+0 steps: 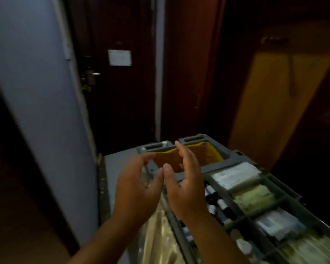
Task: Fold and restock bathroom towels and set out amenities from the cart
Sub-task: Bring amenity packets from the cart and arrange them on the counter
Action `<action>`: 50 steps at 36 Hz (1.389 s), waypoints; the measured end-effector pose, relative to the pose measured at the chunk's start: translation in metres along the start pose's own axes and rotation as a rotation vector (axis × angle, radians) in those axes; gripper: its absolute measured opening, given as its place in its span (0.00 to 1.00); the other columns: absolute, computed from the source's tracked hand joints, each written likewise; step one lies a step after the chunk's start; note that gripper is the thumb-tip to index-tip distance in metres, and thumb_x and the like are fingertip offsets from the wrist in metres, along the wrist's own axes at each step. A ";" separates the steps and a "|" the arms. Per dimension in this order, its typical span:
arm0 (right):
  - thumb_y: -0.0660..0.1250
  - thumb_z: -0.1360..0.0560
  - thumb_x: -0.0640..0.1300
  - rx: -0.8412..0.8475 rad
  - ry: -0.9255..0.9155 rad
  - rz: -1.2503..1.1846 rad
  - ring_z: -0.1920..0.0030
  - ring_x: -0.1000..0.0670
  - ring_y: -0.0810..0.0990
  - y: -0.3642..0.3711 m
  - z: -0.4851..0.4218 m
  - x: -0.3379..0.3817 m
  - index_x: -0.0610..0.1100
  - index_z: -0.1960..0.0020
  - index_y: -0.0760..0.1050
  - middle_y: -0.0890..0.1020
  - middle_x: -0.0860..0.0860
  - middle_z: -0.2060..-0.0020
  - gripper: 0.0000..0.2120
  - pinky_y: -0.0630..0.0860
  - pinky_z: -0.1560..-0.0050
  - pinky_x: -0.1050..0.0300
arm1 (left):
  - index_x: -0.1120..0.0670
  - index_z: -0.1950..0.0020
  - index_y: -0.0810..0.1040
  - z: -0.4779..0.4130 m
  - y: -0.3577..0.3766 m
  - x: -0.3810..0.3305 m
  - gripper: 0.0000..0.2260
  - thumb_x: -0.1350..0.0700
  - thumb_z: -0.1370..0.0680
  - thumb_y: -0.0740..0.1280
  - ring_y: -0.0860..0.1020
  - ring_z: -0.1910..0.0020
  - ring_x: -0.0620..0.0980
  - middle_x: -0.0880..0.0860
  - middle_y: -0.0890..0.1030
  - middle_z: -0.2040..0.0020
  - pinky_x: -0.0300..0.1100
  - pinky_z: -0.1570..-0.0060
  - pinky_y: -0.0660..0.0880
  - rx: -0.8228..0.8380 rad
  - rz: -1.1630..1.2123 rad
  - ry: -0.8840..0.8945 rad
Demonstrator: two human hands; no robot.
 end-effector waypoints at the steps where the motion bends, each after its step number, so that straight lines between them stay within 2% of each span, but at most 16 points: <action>1: 0.63 0.17 0.52 0.016 -0.032 -0.025 0.25 0.58 0.66 0.014 0.000 0.011 0.53 0.21 0.63 0.68 0.57 0.25 0.26 0.68 0.28 0.61 | 0.43 0.36 0.76 0.002 -0.019 0.003 0.15 0.45 0.21 0.70 0.75 0.42 0.35 0.36 0.77 0.43 0.34 0.45 0.72 -0.040 -0.015 -0.010; 6: 0.65 0.18 0.49 0.100 -0.223 -0.151 0.27 0.53 0.71 0.094 0.002 0.073 0.48 0.22 0.67 0.73 0.53 0.28 0.25 0.75 0.32 0.48 | 0.45 0.38 0.75 0.022 -0.116 0.017 0.13 0.49 0.22 0.69 0.76 0.43 0.38 0.38 0.76 0.44 0.36 0.47 0.73 -0.209 -0.136 -0.001; 10: 0.67 0.18 0.43 0.157 -0.371 -0.303 0.30 0.53 0.74 0.165 0.013 0.134 0.45 0.25 0.69 0.75 0.52 0.30 0.23 0.77 0.36 0.48 | 0.48 0.40 0.77 0.039 -0.199 0.036 0.11 0.55 0.22 0.70 0.80 0.48 0.43 0.43 0.78 0.48 0.41 0.52 0.79 -0.440 -0.253 0.007; 12: 0.66 0.18 0.43 0.206 -0.419 -0.369 0.30 0.52 0.74 0.203 0.021 0.165 0.45 0.25 0.69 0.75 0.52 0.30 0.22 0.77 0.37 0.46 | 0.50 0.40 0.77 0.048 -0.243 0.047 0.12 0.56 0.23 0.72 0.80 0.49 0.44 0.45 0.79 0.48 0.40 0.53 0.79 -0.526 -0.318 -0.013; 18: 0.65 0.17 0.46 0.395 -0.433 -0.526 0.26 0.54 0.70 0.314 0.062 0.262 0.47 0.23 0.68 0.71 0.52 0.26 0.24 0.76 0.33 0.47 | 0.52 0.38 0.78 0.086 -0.374 0.083 0.16 0.53 0.25 0.71 0.79 0.47 0.45 0.48 0.80 0.45 0.39 0.50 0.75 -0.697 -0.488 -0.087; 21: 0.68 0.20 0.43 0.409 -0.471 -0.589 0.26 0.53 0.71 0.366 0.087 0.305 0.46 0.25 0.71 0.75 0.51 0.28 0.24 0.75 0.33 0.45 | 0.53 0.35 0.76 0.112 -0.435 0.098 0.20 0.52 0.25 0.71 0.77 0.46 0.45 0.48 0.78 0.42 0.41 0.49 0.75 -0.749 -0.613 -0.141; 24: 0.71 0.21 0.44 0.496 -0.520 -0.653 0.25 0.53 0.70 0.414 0.111 0.349 0.46 0.24 0.70 0.75 0.51 0.28 0.26 0.75 0.32 0.44 | 0.52 0.33 0.74 0.141 -0.497 0.109 0.22 0.51 0.26 0.71 0.76 0.45 0.46 0.44 0.75 0.41 0.45 0.47 0.76 -0.815 -0.725 -0.189; 27: 0.69 0.20 0.47 0.618 -0.529 -0.718 0.24 0.54 0.67 0.456 0.139 0.392 0.48 0.23 0.69 0.73 0.51 0.27 0.26 0.74 0.31 0.47 | 0.51 0.32 0.72 0.171 -0.550 0.119 0.23 0.51 0.25 0.71 0.74 0.44 0.45 0.44 0.74 0.41 0.44 0.47 0.76 -0.880 -0.815 -0.242; 32: 0.66 0.20 0.53 0.824 -0.530 -0.799 0.24 0.56 0.66 0.520 0.188 0.451 0.54 0.22 0.66 0.69 0.55 0.25 0.28 0.75 0.32 0.47 | 0.53 0.31 0.73 0.216 -0.619 0.138 0.23 0.51 0.25 0.70 0.75 0.42 0.49 0.52 0.78 0.40 0.49 0.45 0.78 -1.003 -0.928 -0.356; 36: 0.65 0.22 0.55 0.953 -0.539 -0.846 0.25 0.57 0.66 0.569 0.221 0.487 0.56 0.22 0.65 0.68 0.57 0.25 0.29 0.75 0.32 0.48 | 0.52 0.31 0.73 0.244 -0.661 0.157 0.23 0.50 0.25 0.70 0.75 0.41 0.47 0.50 0.77 0.39 0.45 0.43 0.75 -1.092 -0.993 -0.462; 38: 0.65 0.22 0.55 1.008 -0.553 -0.867 0.26 0.58 0.66 0.597 0.235 0.505 0.58 0.23 0.65 0.68 0.58 0.25 0.28 0.74 0.31 0.52 | 0.51 0.31 0.73 0.256 -0.684 0.170 0.22 0.49 0.25 0.70 0.75 0.41 0.47 0.49 0.77 0.39 0.46 0.43 0.76 -1.121 -1.032 -0.505; 41: 0.67 0.22 0.53 1.082 -0.581 -0.916 0.26 0.61 0.65 0.643 0.253 0.531 0.60 0.23 0.65 0.68 0.59 0.27 0.28 0.68 0.30 0.65 | 0.52 0.31 0.74 0.269 -0.722 0.192 0.23 0.49 0.25 0.70 0.75 0.42 0.48 0.49 0.78 0.40 0.45 0.44 0.75 -1.191 -1.090 -0.557; 43: 0.68 0.22 0.52 1.122 -0.610 -0.942 0.26 0.62 0.65 0.677 0.265 0.549 0.58 0.24 0.66 0.69 0.58 0.27 0.27 0.65 0.30 0.68 | 0.53 0.31 0.75 0.274 -0.747 0.207 0.23 0.48 0.25 0.69 0.76 0.41 0.49 0.51 0.78 0.40 0.45 0.44 0.75 -1.233 -1.140 -0.588; 46: 0.66 0.22 0.53 1.202 -0.636 -0.989 0.26 0.60 0.66 0.722 0.280 0.578 0.56 0.23 0.67 0.69 0.58 0.27 0.27 0.69 0.28 0.61 | 0.51 0.30 0.73 0.282 -0.782 0.229 0.24 0.44 0.24 0.67 0.76 0.40 0.50 0.51 0.77 0.39 0.49 0.45 0.79 -1.277 -1.178 -0.645; 50: 0.63 0.22 0.57 1.273 -0.640 -1.083 0.26 0.57 0.67 0.769 0.302 0.616 0.55 0.24 0.68 0.69 0.58 0.28 0.27 0.73 0.29 0.51 | 0.50 0.30 0.73 0.295 -0.825 0.249 0.24 0.46 0.25 0.69 0.76 0.39 0.51 0.51 0.77 0.37 0.54 0.46 0.80 -1.344 -1.237 -0.726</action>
Point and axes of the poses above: each hand's wrist, its own z-axis away from the middle knuckle, its own y-axis out of the palm, x = y × z, the point moved 1 cm from there along -z, towards the middle knuckle
